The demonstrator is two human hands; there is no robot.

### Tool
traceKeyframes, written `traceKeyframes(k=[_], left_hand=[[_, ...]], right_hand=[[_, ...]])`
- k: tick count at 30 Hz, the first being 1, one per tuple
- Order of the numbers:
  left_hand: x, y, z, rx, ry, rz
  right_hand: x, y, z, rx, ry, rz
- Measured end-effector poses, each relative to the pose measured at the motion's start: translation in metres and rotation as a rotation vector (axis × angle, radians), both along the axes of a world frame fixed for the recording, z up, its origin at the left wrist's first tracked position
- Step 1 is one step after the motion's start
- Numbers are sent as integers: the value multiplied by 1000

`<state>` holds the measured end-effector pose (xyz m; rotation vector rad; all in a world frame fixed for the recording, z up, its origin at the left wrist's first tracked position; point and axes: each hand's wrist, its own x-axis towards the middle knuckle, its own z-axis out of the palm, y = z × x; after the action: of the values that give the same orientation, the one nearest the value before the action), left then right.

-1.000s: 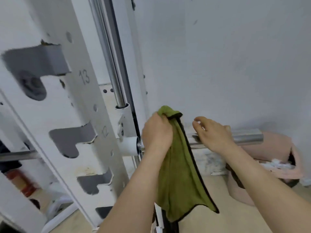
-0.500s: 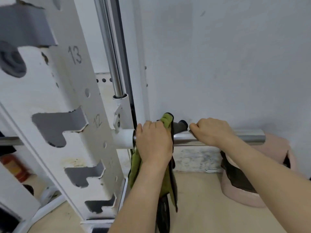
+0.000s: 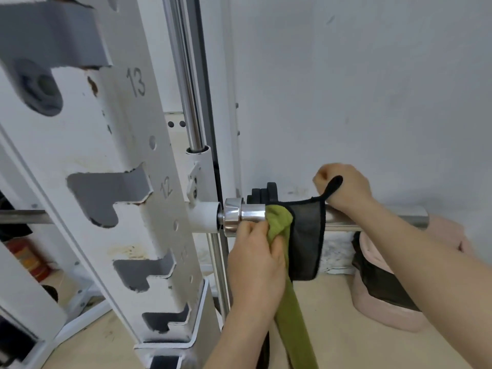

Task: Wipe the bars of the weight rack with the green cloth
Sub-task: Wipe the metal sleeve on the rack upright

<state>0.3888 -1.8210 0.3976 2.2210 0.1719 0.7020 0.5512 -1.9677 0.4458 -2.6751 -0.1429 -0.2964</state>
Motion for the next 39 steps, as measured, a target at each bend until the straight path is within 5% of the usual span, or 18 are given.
traceKeyframes(k=[3, 5, 6, 9, 11, 13, 15, 18, 20, 22, 28, 32, 35, 39], left_hand=[[12, 2, 19, -171, -87, 51], [25, 5, 33, -368, -67, 61], [29, 6, 39, -503, -49, 32], [30, 1, 53, -832, 45, -157], [24, 0, 58, -895, 60, -269], [26, 11, 54, -642, -10, -168], [37, 30, 42, 9, 51, 38], [42, 37, 21, 547, 271, 85], [36, 34, 12, 569, 277, 80], [28, 35, 6, 591, 261, 77], [-2, 36, -5, 594, 271, 37], [-8, 35, 1, 564, 230, 22], [17, 35, 16, 464, 159, 78], [37, 32, 13, 561, 253, 81]], right_hand=[[-25, -12, 9, 643, -346, -74], [-59, -20, 18, 1041, -243, 139], [-80, -18, 19, 1052, -122, 324], [-110, 14, -1, 596, 128, 711], [-107, 33, -21, 587, -13, 628], [-93, 37, -17, 761, -222, 349], [-81, 37, 3, 807, -457, 129], [-66, 60, 21, 683, -502, 266], [-58, 88, 4, 204, -281, 351], [-58, 100, -20, -286, -257, 296], [-91, 74, -48, -107, -509, 254], [-54, 84, -12, -157, -13, 121], [-24, 108, 17, -226, 376, 243], [-17, 119, 17, -235, 422, 346]])
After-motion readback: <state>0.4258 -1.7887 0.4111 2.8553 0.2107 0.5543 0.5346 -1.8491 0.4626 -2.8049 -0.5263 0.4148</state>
